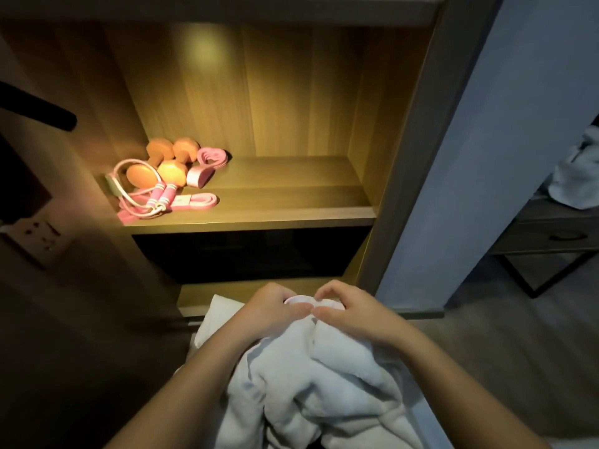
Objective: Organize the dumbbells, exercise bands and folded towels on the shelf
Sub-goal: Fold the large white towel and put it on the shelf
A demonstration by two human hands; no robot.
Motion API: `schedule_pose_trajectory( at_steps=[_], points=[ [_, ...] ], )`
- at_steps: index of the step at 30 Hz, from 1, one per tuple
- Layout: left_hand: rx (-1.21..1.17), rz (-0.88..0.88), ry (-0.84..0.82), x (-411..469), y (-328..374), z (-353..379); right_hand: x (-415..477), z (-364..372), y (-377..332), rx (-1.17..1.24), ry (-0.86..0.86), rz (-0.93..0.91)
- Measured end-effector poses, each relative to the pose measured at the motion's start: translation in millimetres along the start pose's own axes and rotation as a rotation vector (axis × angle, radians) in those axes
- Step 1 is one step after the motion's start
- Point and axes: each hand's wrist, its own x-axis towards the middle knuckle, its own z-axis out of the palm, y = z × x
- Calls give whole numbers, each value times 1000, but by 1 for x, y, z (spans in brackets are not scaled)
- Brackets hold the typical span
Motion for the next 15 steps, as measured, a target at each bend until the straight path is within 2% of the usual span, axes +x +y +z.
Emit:
schedule_pose_trajectory(
  at_steps=[5,11,15],
  points=[
    [88,96,-77,-8,-2,-8,18,8,2,-33,-79,-52],
    [148,12,-62,-22,-17,-39,24,6,6,-148,-91,32],
    [163,-70,-188,-33,-36,-60,27,8,11,-254,-100,89]
  ],
)
